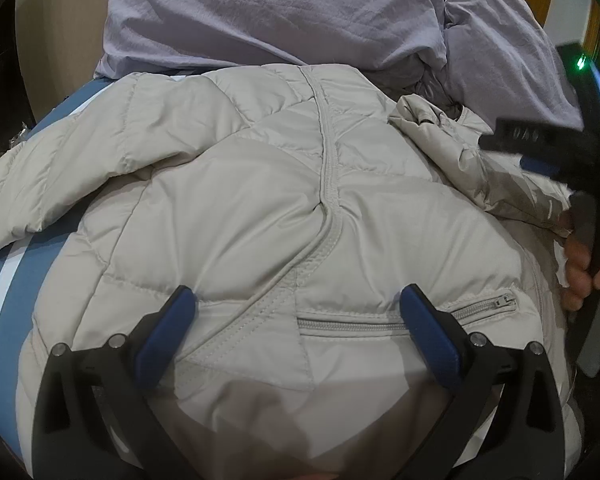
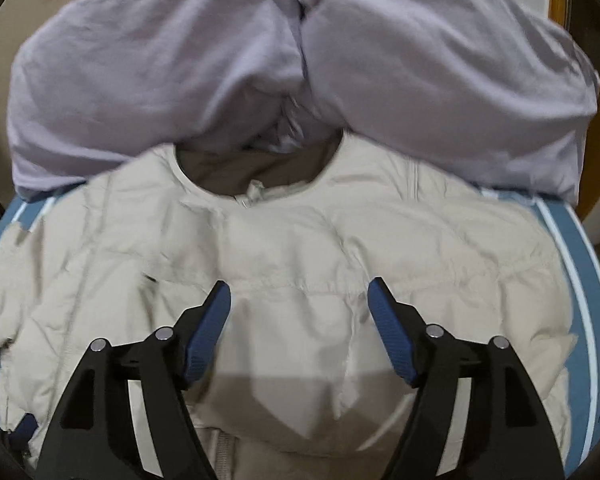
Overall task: Fold large clothes
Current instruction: 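Lay the sleeve across the jacket body and open the right gripper, then grasp the other jacket sleeve with the left gripper and lift it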
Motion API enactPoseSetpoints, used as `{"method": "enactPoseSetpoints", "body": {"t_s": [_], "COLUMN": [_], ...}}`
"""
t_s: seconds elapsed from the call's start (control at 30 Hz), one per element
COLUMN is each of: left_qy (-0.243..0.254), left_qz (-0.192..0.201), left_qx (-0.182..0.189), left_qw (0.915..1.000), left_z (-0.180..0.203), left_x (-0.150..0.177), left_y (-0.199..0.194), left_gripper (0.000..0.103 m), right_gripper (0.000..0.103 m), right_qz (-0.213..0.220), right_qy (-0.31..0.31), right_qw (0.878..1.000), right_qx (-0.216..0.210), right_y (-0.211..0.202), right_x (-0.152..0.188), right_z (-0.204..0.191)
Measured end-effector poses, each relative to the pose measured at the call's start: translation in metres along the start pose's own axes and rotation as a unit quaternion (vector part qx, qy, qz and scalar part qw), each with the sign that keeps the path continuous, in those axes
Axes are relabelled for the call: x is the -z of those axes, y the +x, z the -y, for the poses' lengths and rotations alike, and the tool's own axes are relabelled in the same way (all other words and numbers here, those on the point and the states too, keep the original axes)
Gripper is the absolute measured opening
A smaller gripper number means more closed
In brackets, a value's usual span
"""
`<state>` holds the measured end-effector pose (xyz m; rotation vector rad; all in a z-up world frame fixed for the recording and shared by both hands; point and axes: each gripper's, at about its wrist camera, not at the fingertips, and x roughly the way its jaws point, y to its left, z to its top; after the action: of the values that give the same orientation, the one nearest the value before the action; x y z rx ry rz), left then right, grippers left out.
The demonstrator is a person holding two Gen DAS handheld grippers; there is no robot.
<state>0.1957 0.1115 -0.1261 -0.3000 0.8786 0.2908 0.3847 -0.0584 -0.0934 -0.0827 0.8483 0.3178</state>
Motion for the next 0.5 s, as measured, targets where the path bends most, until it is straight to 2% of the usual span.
{"method": "enactPoseSetpoints", "body": {"t_s": [0.1,0.5], "left_qy": [0.000,-0.002], "left_qz": [0.000,0.002], "left_qx": [0.000,0.003], "left_qw": [1.0000,1.0000], "left_z": [0.000,-0.001], "left_x": [0.000,0.000], "left_y": [0.000,0.000], "left_gripper": [0.101,0.101], "right_gripper": [0.082,0.092], "right_qz": [-0.018,-0.001], "right_qy": [0.008,-0.029], "right_qw": [1.000,0.999], "right_qx": [-0.005,0.029], "right_y": [0.014,0.029], "right_x": [0.006,0.022], "right_z": [-0.001,-0.018]}}
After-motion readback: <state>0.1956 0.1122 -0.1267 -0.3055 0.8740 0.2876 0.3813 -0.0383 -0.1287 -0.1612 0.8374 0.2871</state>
